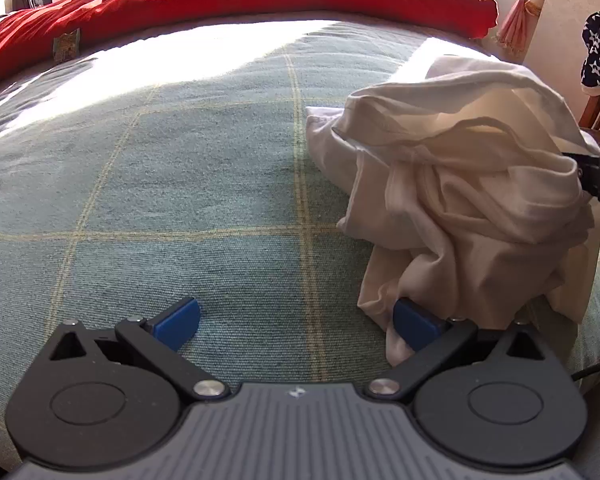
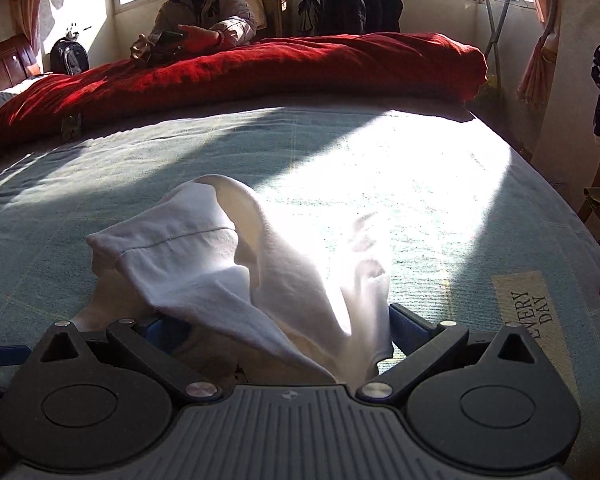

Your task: Fold clothes

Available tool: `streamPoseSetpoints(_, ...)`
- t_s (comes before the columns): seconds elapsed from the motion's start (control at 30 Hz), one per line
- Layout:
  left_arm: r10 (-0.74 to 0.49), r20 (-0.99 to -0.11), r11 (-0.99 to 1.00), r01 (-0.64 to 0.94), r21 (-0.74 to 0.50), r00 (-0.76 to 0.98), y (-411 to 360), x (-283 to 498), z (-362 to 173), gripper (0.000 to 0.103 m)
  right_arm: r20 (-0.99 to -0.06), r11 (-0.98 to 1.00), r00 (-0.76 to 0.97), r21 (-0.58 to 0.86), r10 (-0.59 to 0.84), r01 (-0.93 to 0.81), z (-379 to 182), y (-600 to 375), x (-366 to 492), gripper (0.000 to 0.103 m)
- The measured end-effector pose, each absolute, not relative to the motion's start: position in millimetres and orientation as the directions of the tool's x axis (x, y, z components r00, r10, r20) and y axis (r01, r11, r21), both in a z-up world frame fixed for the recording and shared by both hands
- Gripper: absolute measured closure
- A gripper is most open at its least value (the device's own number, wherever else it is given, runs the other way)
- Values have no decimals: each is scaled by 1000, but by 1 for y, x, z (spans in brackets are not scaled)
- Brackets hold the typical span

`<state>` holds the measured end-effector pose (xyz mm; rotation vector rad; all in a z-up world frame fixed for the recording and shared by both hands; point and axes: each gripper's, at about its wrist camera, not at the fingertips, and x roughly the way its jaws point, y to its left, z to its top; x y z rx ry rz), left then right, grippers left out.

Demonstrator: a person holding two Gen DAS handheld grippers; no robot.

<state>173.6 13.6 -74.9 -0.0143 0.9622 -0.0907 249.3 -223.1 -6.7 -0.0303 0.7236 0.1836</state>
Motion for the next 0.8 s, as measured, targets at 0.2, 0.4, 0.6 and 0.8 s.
streamPoseSetpoints(0.2,-134,-797,990,104,-90,589,26,163,-80,0,-608,969,781,-72,145,-235,-12,-221,243,0)
streamPoseSetpoints(0.4,-84,-806,987,161,15,586,21,153,-84,0,-585,979,803,-67,117,-192,3,-227,251,0)
streamPoseSetpoints(0.6,-99,-804,983,185,14,587,24,153,-81,0,-593,969,802,-150,71,-196,1,-218,267,0)
streamPoseSetpoints(0.8,-126,-801,981,193,-13,586,29,156,-83,0,-567,977,823,-188,-29,-95,5,-236,277,0)
